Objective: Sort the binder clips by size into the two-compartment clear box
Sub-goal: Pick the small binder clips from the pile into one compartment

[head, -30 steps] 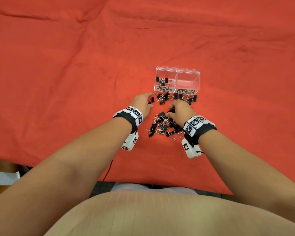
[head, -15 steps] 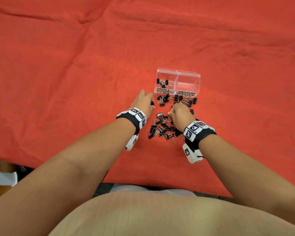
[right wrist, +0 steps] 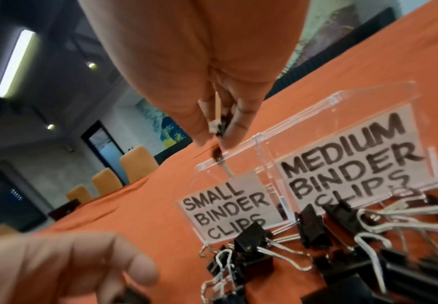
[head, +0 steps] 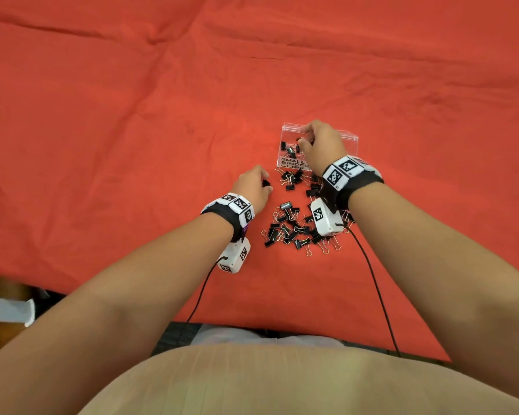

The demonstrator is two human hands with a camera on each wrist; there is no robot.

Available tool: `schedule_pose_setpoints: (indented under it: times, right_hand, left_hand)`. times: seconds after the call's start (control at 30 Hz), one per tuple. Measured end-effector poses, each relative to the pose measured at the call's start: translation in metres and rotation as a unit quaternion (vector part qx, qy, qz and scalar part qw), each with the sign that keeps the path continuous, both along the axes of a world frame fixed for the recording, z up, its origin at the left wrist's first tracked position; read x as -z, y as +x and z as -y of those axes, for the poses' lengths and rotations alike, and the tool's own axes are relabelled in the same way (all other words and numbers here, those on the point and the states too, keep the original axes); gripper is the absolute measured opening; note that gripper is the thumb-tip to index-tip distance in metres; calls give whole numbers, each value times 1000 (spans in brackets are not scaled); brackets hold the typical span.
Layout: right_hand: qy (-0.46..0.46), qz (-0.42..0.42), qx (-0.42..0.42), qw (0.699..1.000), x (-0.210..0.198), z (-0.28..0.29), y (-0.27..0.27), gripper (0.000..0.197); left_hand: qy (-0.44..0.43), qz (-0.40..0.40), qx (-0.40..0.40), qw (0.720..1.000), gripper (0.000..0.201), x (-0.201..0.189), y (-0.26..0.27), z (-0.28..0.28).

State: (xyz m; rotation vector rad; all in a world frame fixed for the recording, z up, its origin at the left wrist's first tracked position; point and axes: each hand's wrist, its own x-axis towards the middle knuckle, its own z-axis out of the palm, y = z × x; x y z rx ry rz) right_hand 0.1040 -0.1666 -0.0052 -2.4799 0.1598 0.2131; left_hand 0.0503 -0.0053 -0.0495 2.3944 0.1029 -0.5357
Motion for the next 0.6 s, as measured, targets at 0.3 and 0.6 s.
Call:
schedule_pose_setpoints:
  times: [0.3,0.6]
  right_hand:
    - [-48,1,-99,994,23,-6,-56,24]
    - [-84,-45,-83,992,47,22,-85,32]
  left_hand:
    - [-60,107,-4,992,11,-37,44,17]
    - [-24,97,89,991,22,-45,69,46]
